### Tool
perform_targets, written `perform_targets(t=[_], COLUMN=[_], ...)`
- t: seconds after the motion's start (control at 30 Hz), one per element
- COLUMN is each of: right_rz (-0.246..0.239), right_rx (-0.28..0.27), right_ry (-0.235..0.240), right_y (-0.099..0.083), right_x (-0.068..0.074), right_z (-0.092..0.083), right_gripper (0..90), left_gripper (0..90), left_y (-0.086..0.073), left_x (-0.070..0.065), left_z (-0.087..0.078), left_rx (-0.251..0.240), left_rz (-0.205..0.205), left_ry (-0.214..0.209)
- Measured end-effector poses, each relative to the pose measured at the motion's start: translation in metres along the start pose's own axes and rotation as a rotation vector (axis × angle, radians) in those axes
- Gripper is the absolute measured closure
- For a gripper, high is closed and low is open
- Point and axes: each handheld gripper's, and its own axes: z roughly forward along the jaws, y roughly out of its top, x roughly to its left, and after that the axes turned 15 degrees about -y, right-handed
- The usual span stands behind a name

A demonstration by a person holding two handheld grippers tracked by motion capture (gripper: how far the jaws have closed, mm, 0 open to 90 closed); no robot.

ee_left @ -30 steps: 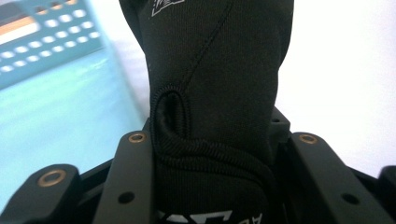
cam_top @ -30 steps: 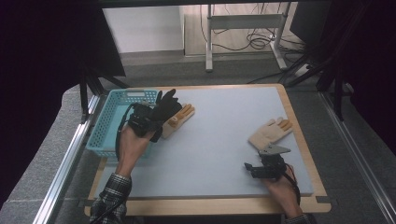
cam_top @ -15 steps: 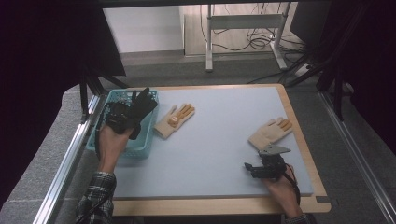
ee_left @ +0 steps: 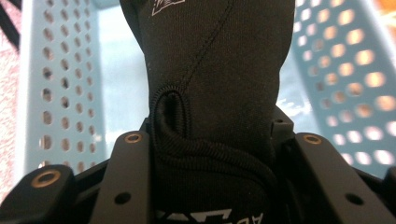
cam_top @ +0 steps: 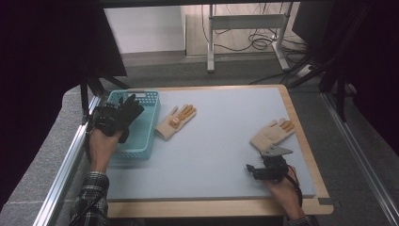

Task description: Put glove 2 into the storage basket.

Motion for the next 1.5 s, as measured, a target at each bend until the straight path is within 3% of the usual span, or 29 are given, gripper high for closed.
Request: perform_targets(t=[0.23,0.57,0.7,0.8,0.97,1.17,1.27,1.3,1.5], right_rz=[0.000,0.001,0.000,0.000,-0.003,-0.003,-0.003,-0.002,-0.002], right_rx=[0.000,0.000,0.000,0.000,-0.001,-0.001,-0.001,0.000,0.000], right_ry=[0.000,0.000,0.000,0.000,0.001,0.001,0.001,0.001,0.000], right_y=[0.000,0.000,0.000,0.000,0.000,0.000,0.000,0.000,0.000], right_x=[0.000,0.000,0.000,0.000,0.000,0.000,0.000,0.000,0.000], right_z=[0.000,0.000,0.000,0.000,0.000,0.000,0.000,0.000,0.000], right_gripper=[21.9,21.9,21.9,21.9,21.9,21.8,21.9,21.9,21.9], left_gripper=[57.2,55.5,53.9,52.7,34.8,22.9,17.3,10.6,4.2], left_y=[0.002,0.012,0.016,0.019,0.020,0.020,0.020,0.020,0.020], left_x=[0.014,0.031,0.036,0.039,0.046,0.044,0.045,0.045,0.043], left_z=[0.013,0.037,0.044,0.046,0.053,0.056,0.053,0.052,0.047], left_rx=[0.058,0.176,0.207,0.206,0.238,0.240,0.233,0.233,0.232], left_rz=[-0.038,-0.069,-0.068,-0.080,-0.041,-0.015,-0.026,-0.034,-0.041], left_ry=[0.025,0.096,0.113,0.102,0.151,0.136,0.099,0.069,0.051])
